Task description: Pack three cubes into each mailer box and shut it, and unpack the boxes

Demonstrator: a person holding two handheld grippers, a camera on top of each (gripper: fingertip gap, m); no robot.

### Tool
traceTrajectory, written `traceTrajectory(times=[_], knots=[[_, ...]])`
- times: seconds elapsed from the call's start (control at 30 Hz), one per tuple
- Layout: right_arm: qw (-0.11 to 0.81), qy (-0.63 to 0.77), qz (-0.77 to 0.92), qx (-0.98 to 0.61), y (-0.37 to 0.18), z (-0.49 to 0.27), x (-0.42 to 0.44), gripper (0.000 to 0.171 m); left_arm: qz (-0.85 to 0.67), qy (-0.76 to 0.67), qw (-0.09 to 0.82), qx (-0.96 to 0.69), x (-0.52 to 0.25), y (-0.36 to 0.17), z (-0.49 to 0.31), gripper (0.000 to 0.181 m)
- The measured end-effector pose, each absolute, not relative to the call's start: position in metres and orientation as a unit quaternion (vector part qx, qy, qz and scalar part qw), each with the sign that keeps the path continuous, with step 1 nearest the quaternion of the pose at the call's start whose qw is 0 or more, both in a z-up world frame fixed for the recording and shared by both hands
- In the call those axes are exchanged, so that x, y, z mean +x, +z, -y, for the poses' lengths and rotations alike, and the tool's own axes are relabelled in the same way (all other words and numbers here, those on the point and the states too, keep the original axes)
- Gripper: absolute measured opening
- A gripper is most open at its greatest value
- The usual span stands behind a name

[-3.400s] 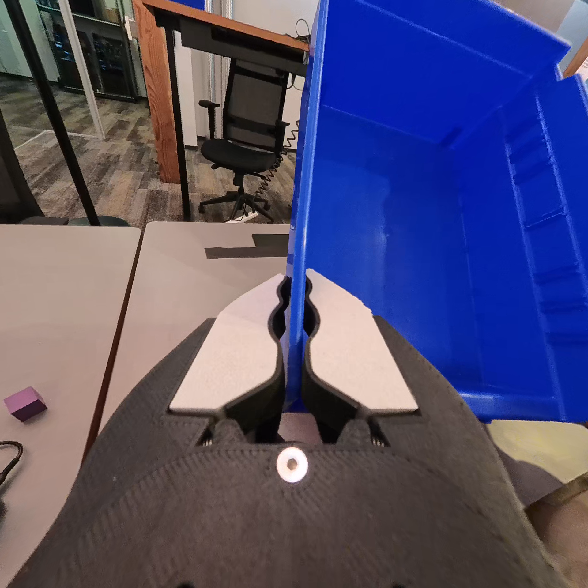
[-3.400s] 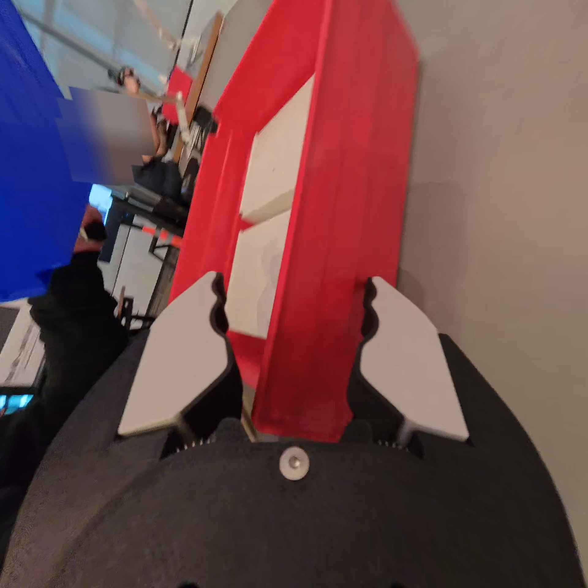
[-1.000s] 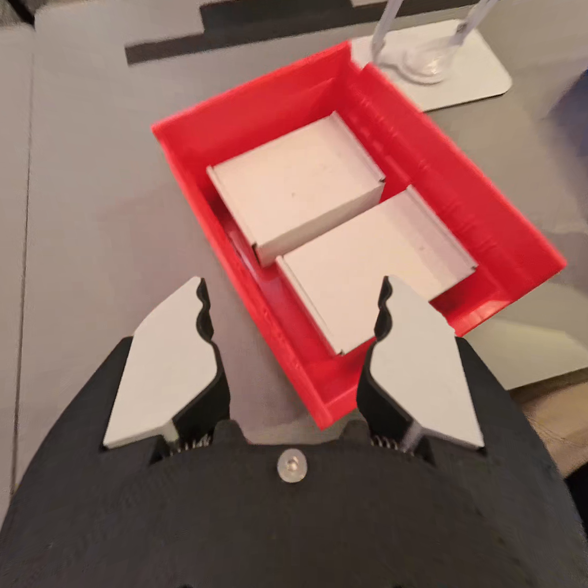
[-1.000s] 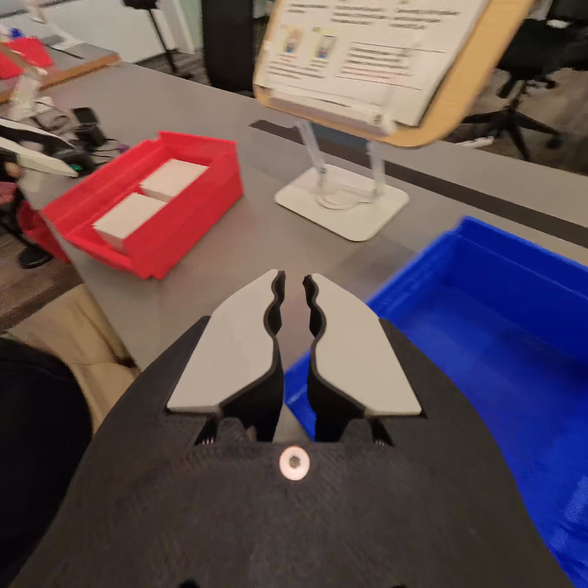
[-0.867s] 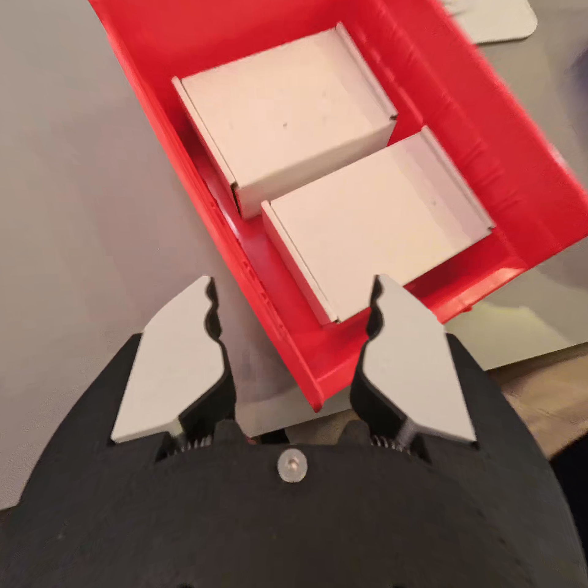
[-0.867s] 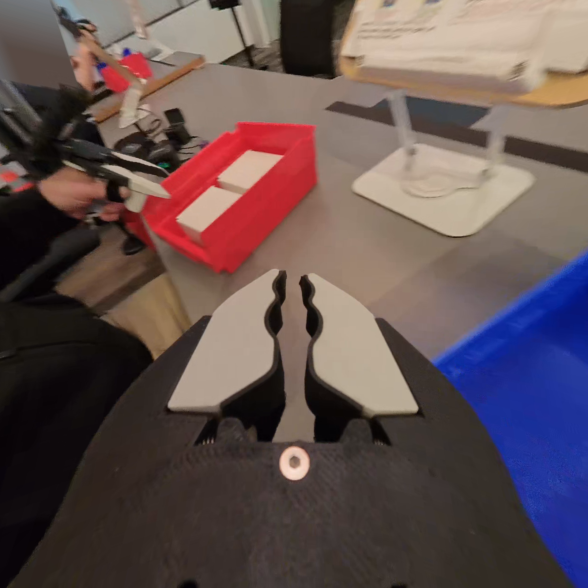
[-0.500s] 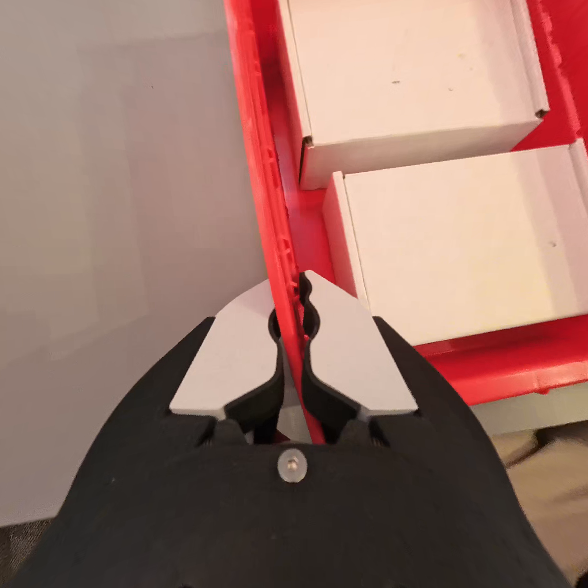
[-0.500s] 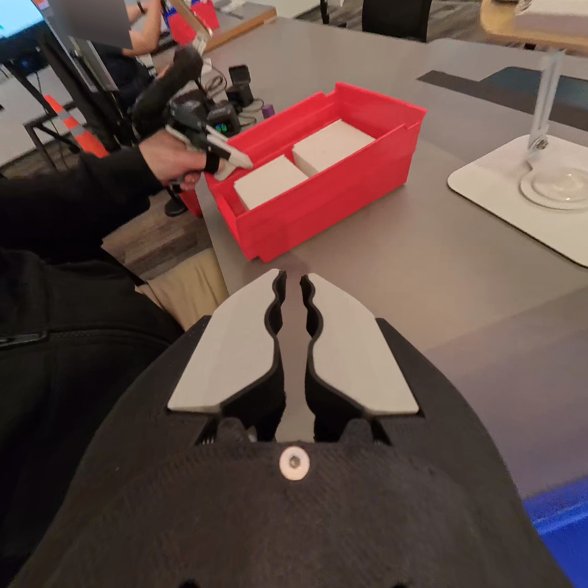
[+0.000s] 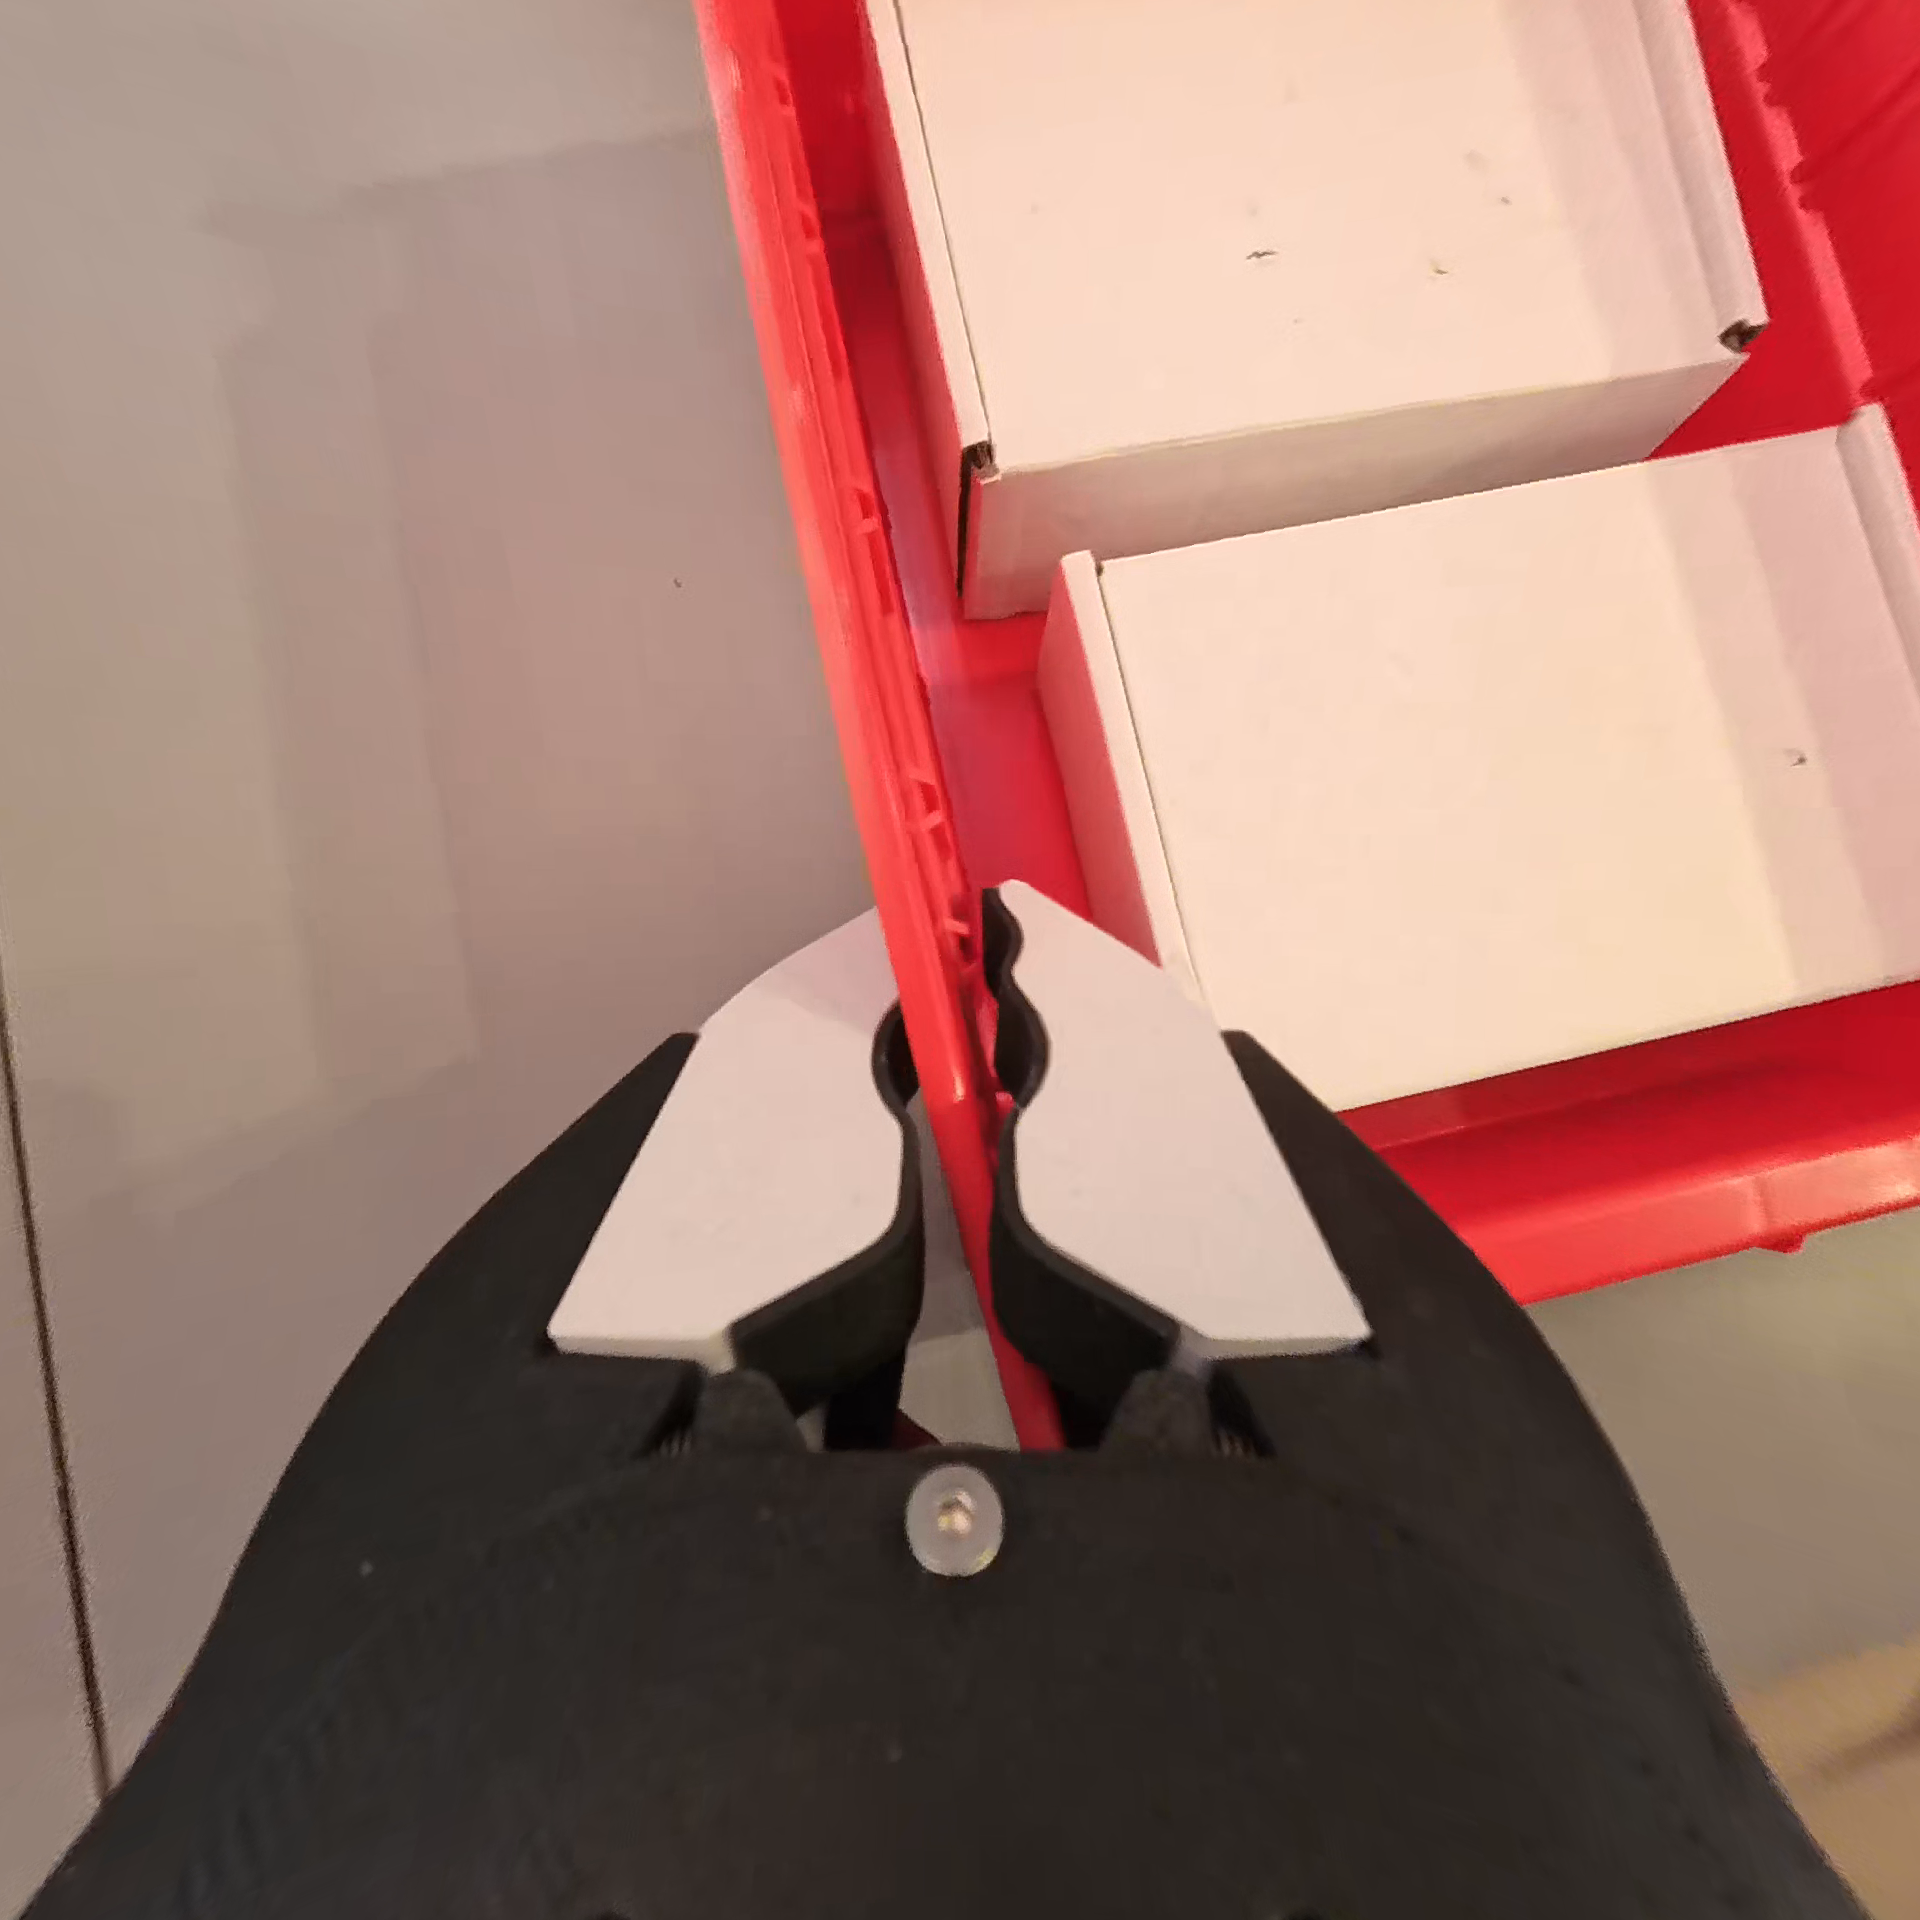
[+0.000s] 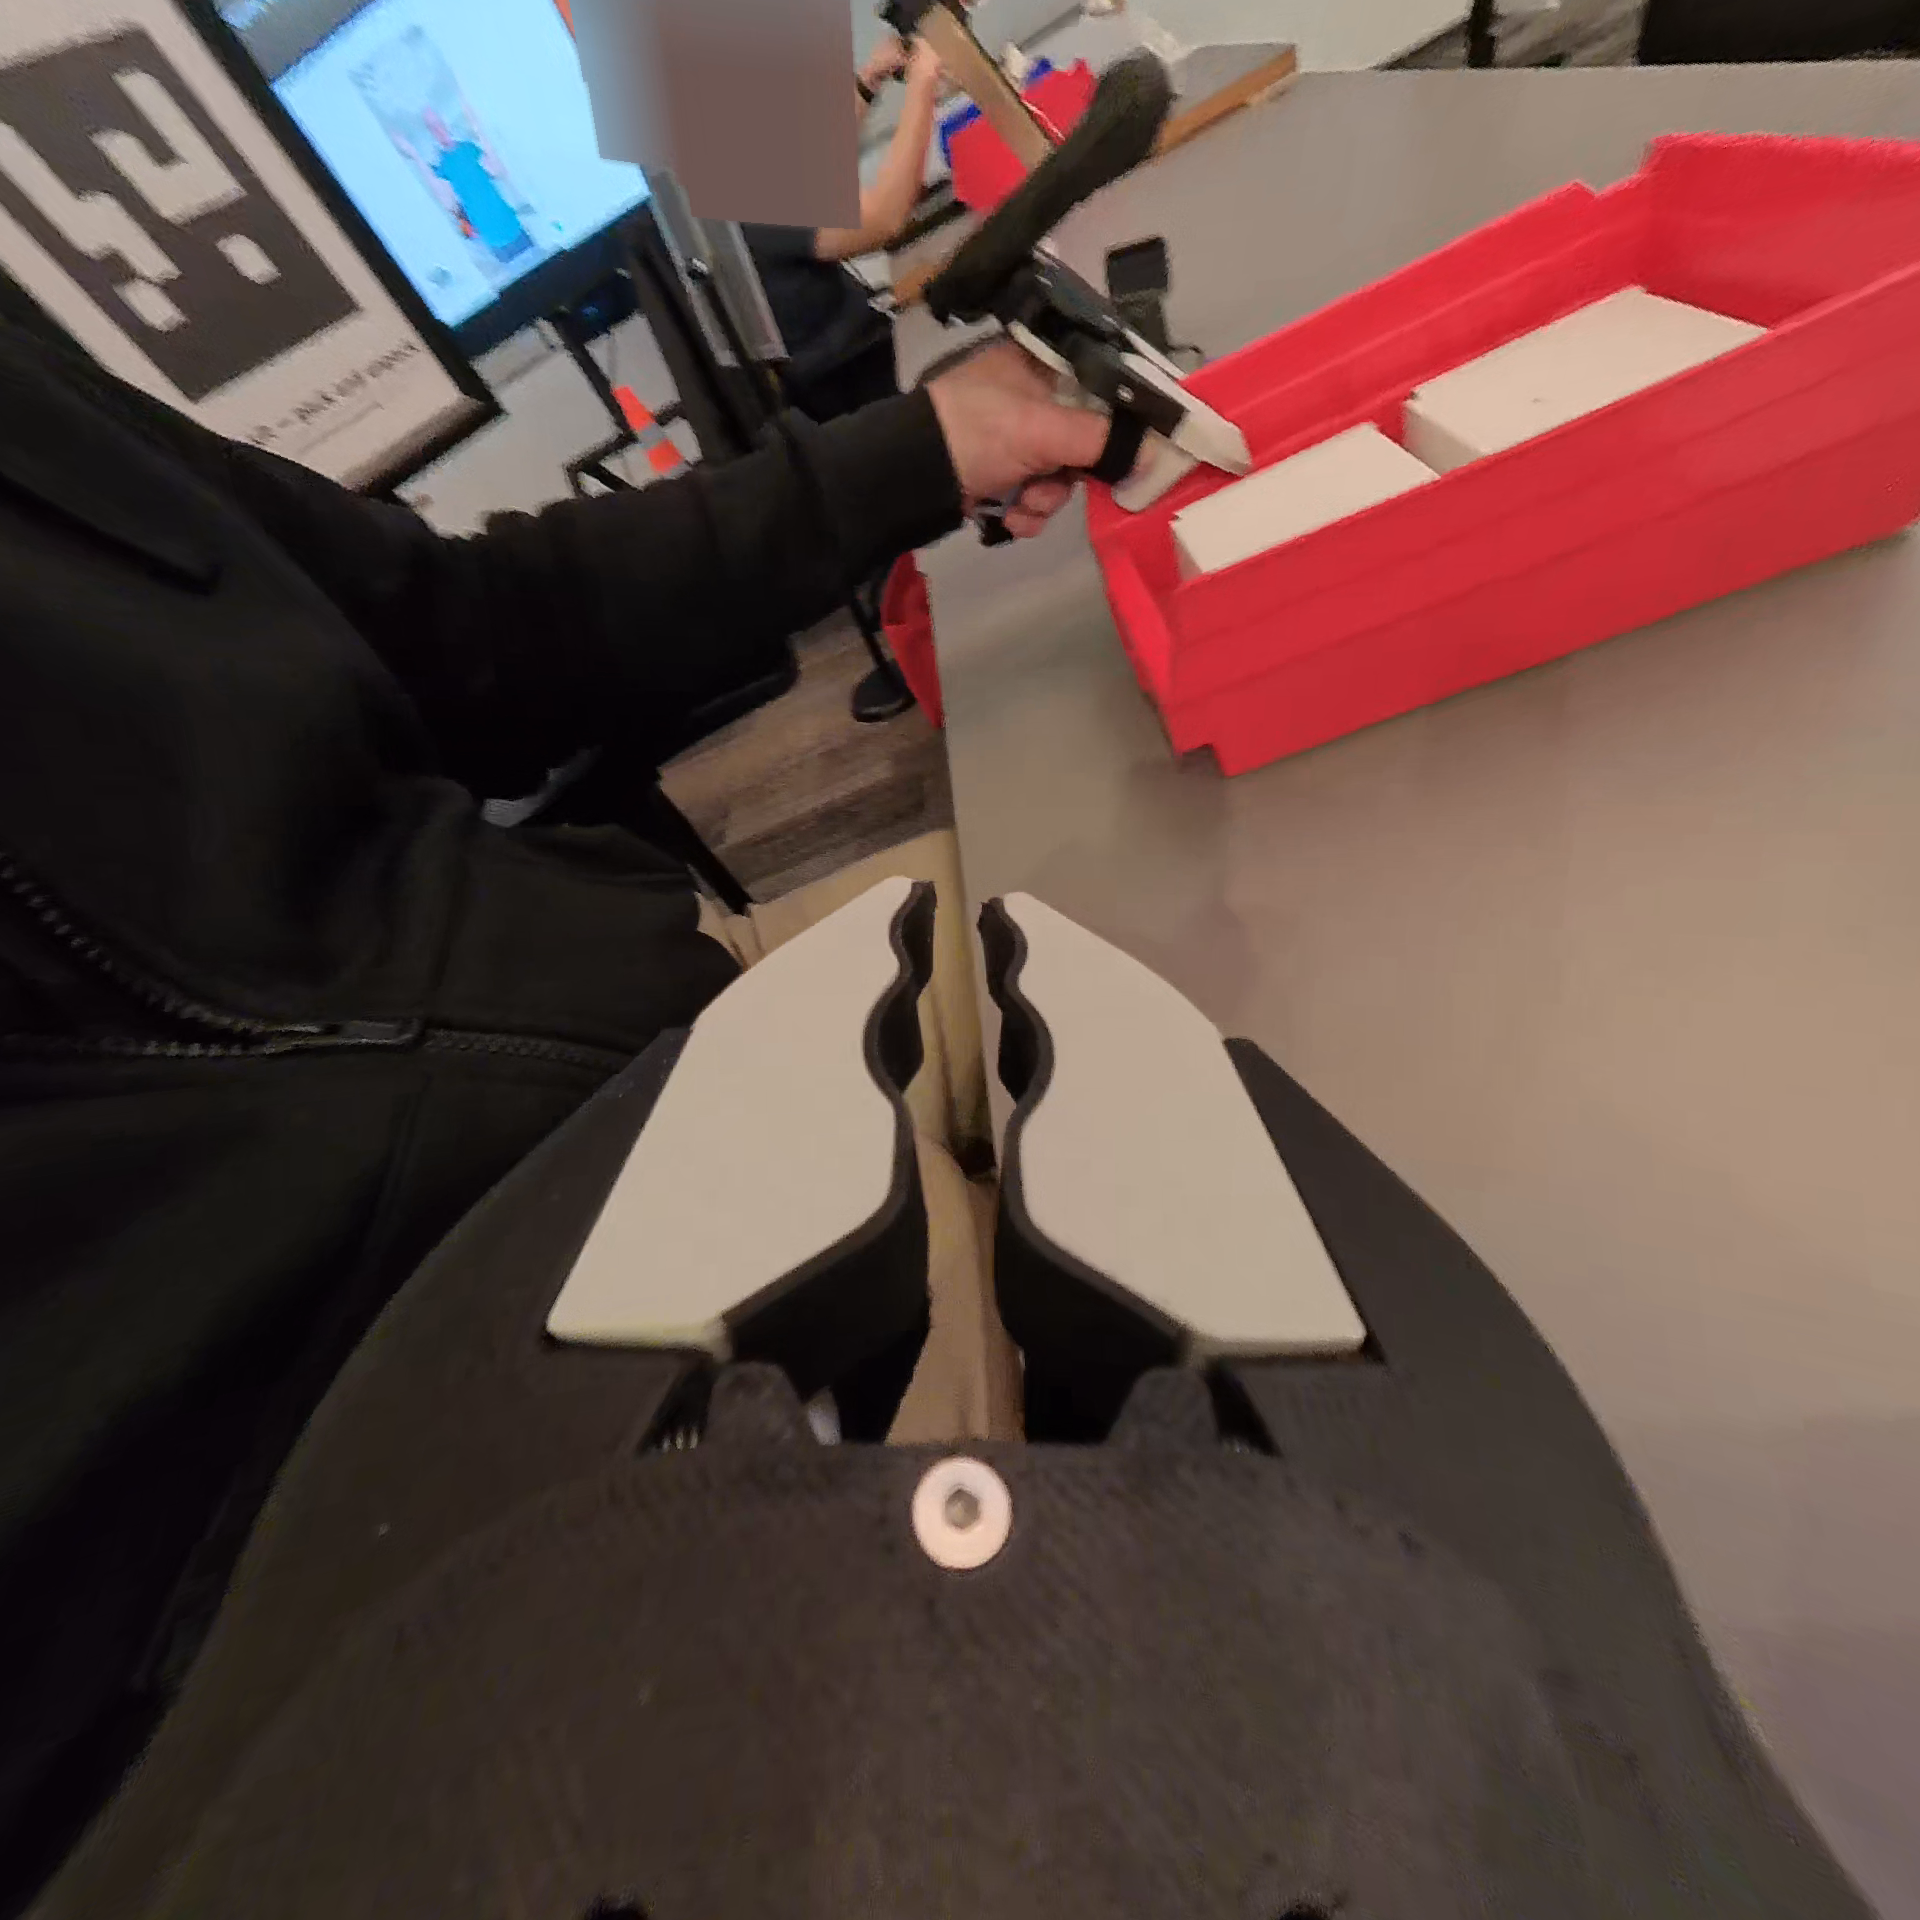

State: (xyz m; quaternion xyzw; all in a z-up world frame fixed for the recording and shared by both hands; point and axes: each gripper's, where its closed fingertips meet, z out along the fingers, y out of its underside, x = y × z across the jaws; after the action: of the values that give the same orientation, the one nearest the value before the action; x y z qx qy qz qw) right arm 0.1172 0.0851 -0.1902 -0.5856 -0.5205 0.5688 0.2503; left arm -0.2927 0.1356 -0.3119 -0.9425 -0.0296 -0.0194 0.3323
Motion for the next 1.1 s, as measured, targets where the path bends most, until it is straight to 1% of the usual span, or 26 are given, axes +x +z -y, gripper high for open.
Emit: traceTrajectory(times=[0.03, 0.07, 0.1, 0.13, 0.2, 0.23, 0.27, 0.33, 0.43, 0.5, 0.57, 0.7, 0.83, 0.9, 0.93, 0.97, 1.0, 1.03, 1.07, 1.1], knots=[[0.247, 0.582, 0.519, -0.576, -0.185, -0.083, 0.117, 0.009, 0.045, -0.023, 0.338, -0.940, -0.296, -0.310, -0.137, 0.021], [0.245, 0.595, 0.519, -0.562, -0.179, -0.079, 0.116, 0.011, 0.058, -0.018, 0.352, -0.934, -0.301, -0.305, -0.138, 0.041], [0.251, 0.610, 0.516, -0.547, -0.170, -0.077, 0.117, 0.011, 0.062, -0.007, 0.373, -0.926, -0.304, -0.293, -0.138, 0.055], [0.261, 0.628, 0.510, -0.526, -0.159, -0.075, 0.118, 0.011, 0.053, 0.008, 0.404, -0.913, -0.303, -0.274, -0.139, 0.063], [0.277, 0.677, 0.491, -0.473, -0.131, -0.070, 0.121, 0.011, 0.019, 0.019, 0.484, -0.875, -0.282, -0.220, -0.141, 0.063], [0.285, 0.692, 0.482, -0.456, -0.121, -0.070, 0.120, 0.012, -0.006, 0.004, 0.519, -0.855, -0.258, -0.193, -0.142, 0.062], [0.284, 0.706, 0.480, -0.436, -0.112, -0.066, 0.118, 0.017, -0.035, -0.026, 0.543, -0.839, -0.226, -0.173, -0.144, 0.063], [0.269, 0.730, 0.487, -0.398, -0.097, -0.053, 0.108, 0.021, -0.098, -0.092, 0.553, -0.822, -0.149, -0.155, -0.146, 0.064], [0.253, 0.734, 0.525, -0.349, -0.084, -0.025, 0.086, 0.026, -0.190, -0.172, 0.559, -0.789, -0.033, -0.149, -0.144, 0.064], [0.247, 0.743, 0.538, -0.312, -0.074, -0.009, 0.076, 0.030, -0.227, -0.216, 0.558, -0.768, 0.023, -0.148, -0.141, 0.064], [0.240, 0.751, 0.545, -0.286, -0.068, 0.002, 0.071, 0.029, -0.262, -0.291, 0.530, -0.753, 0.070, -0.152, -0.131, 0.064], [0.250, 0.764, 0.537, -0.254, -0.060, 0.014, 0.070, 0.033, -0.289, -0.345, 0.488, -0.748, 0.109, -0.165, -0.123, 0.058], [0.236, 0.757, 0.553, -0.254, -0.071, 0.029, 0.065, 0.037, -0.285, -0.369, 0.480, -0.743, 0.122, -0.174, -0.118, 0.050], [0.232, 0.754, 0.561, -0.249, -0.073, 0.033, 0.067, 0.036, -0.280, -0.400, 0.478, -0.730, 0.118, -0.170, -0.116, 0.059], [0.235, 0.757, 0.558, -0.248, -0.072, 0.032, 0.069, 0.036, -0.277, -0.428, 0.473, -0.718, 0.116, -0.165, -0.112, 0.061], [0.238, 0.763, 0.550, -0.244, -0.069, 0.029, 0.072, 0.036, -0.279, -0.456, 0.466, -0.705, 0.115, -0.158, -0.108, 0.059], [0.238, 0.769, 0.542, -0.239, -0.067, 0.026, 0.075, 0.036, -0.281, -0.468, 0.463, -0.698, 0.114, -0.154, -0.105, 0.062], [0.241, 0.774, 0.535, -0.237, -0.064, 0.022, 0.077, 0.036, -0.293, -0.474, 0.459, -0.692, 0.116, -0.153, -0.101, 0.060], [0.243, 0.777, 0.531, -0.233, -0.063, 0.020, 0.079, 0.037, -0.302, -0.477, 0.460, -0.686, 0.116, -0.152, -0.098, 0.055], [0.241, 0.779, 0.532, -0.231, -0.063, 0.021, 0.080, 0.037, -0.304, -0.474, 0.460, -0.686, 0.116, -0.153, -0.099, 0.058]])
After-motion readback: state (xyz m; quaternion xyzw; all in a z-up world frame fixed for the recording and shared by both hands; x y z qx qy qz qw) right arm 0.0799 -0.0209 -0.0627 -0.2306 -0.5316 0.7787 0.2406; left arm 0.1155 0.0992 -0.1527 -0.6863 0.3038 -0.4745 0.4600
